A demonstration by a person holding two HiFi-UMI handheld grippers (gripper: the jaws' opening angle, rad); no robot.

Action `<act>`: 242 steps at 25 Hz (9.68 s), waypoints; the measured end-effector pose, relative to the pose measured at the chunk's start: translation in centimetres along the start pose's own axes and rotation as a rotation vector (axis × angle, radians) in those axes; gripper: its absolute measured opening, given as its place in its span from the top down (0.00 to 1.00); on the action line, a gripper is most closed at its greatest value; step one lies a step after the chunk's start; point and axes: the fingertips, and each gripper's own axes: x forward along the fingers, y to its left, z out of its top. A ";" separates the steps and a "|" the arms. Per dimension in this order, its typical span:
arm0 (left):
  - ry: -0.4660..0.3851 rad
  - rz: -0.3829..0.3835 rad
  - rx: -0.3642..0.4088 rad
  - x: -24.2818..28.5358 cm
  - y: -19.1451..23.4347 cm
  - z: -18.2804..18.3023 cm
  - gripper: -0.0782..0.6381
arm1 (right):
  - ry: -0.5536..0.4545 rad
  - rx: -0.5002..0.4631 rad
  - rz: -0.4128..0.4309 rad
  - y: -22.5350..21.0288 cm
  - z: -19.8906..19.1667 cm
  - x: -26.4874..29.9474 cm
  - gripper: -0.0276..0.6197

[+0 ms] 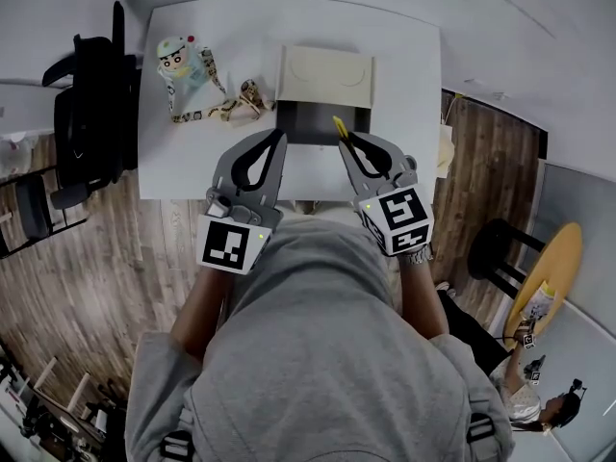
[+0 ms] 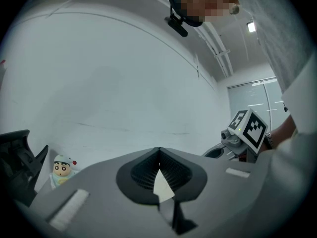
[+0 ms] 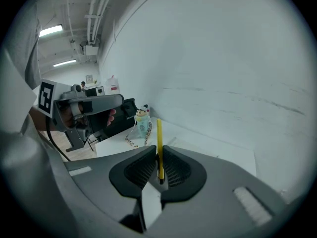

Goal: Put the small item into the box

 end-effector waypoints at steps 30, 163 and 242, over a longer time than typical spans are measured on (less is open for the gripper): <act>0.032 -0.023 -0.028 0.9 4.2 -1.0 0.89 | 0.324 -0.064 0.011 -0.1 -6.6 8.5 0.86; 0.089 -0.112 -0.008 0.9 0.5 -3.4 0.89 | 0.220 0.142 -0.043 -4.1 -7.7 8.5 0.93; -0.149 -0.097 0.045 -1.4 -3.2 3.6 0.89 | -0.441 0.185 -0.172 2.1 7.5 -9.4 0.93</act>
